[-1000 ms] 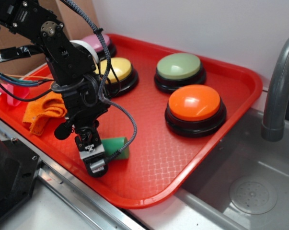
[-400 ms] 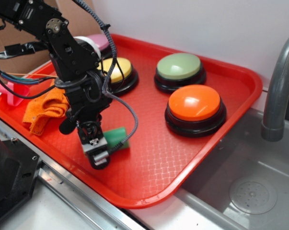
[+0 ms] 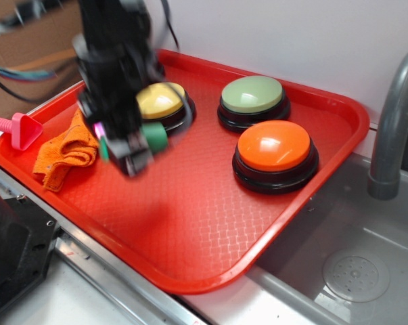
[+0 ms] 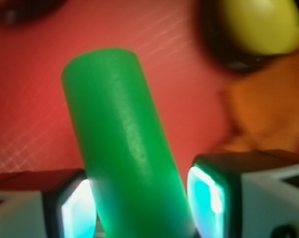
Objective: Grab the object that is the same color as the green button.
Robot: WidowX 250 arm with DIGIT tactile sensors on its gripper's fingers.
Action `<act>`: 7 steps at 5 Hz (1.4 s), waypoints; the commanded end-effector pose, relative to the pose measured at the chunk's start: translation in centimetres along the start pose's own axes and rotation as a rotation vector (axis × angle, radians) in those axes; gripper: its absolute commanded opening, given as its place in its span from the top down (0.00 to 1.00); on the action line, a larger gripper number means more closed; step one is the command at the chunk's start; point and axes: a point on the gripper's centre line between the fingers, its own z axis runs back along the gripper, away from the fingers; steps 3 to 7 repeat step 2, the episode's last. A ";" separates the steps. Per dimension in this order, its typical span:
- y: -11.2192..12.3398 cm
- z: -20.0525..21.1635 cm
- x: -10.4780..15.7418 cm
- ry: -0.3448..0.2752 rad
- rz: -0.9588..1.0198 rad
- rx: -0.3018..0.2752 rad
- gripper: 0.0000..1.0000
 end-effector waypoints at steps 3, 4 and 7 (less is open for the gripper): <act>8.0 7.5 -0.5 -0.030 0.233 -0.051 1.00; 8.0 7.5 -0.5 -0.030 0.233 -0.051 1.00; 8.0 7.5 -0.5 -0.030 0.233 -0.051 1.00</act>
